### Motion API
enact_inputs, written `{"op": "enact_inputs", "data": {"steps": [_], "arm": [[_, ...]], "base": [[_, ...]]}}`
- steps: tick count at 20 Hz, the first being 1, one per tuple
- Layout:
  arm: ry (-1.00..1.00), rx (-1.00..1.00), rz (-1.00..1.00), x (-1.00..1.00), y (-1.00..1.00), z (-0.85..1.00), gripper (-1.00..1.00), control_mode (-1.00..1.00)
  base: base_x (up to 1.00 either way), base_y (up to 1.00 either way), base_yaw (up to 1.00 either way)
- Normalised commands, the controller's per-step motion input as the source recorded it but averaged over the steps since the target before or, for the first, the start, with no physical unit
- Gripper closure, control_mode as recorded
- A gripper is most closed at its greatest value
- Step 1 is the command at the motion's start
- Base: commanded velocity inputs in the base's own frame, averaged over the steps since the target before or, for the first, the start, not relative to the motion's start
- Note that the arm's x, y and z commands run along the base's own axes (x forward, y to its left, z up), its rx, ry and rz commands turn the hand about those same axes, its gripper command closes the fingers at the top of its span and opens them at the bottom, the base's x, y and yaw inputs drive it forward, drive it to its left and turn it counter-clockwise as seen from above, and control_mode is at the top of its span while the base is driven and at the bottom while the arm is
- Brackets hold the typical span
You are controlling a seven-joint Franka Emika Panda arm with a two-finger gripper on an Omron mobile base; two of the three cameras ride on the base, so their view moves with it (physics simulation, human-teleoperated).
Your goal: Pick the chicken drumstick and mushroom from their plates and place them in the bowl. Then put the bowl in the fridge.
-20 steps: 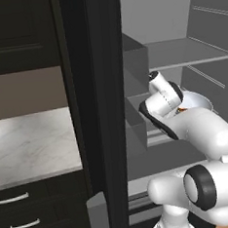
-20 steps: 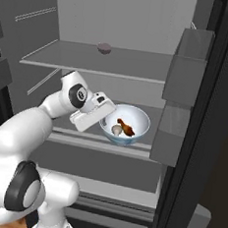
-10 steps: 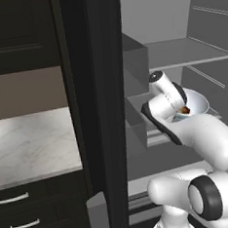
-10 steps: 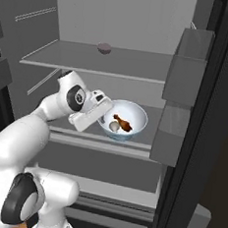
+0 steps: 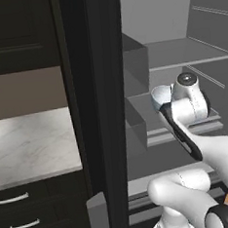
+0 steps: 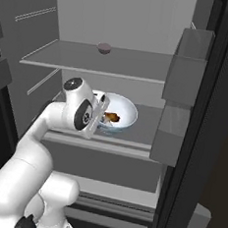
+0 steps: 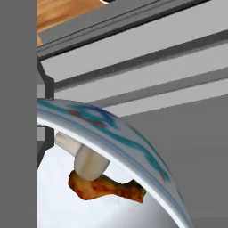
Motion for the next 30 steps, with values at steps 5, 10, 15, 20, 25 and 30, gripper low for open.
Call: {"op": "enact_inputs", "data": {"steps": [5, 10, 15, 20, 25, 30], "arm": [[0.01, -0.10, 0.46, -0.27, 0.07, 0.21, 1.00, -1.00], [0.03, -0.22, 0.44, -0.31, 0.19, 0.07, 1.00, -1.00], [0.05, -0.28, 0.12, -0.06, 0.35, -0.07, 1.00, -1.00], [0.00, -0.01, 0.00, 0.06, 0.13, -0.01, 1.00, -1.00], [0.00, 0.12, 0.06, 0.12, 0.11, 0.01, 1.00, -1.00], [0.00, 0.06, 0.16, 0.33, 0.20, -0.01, 1.00, -1.00]], "base": [[0.00, 0.00, 0.00], [0.00, 0.00, 0.00], [0.00, 0.00, 0.00], [0.00, 0.00, 0.00], [0.00, 0.00, 0.00], [0.00, 0.00, 0.00]]}}
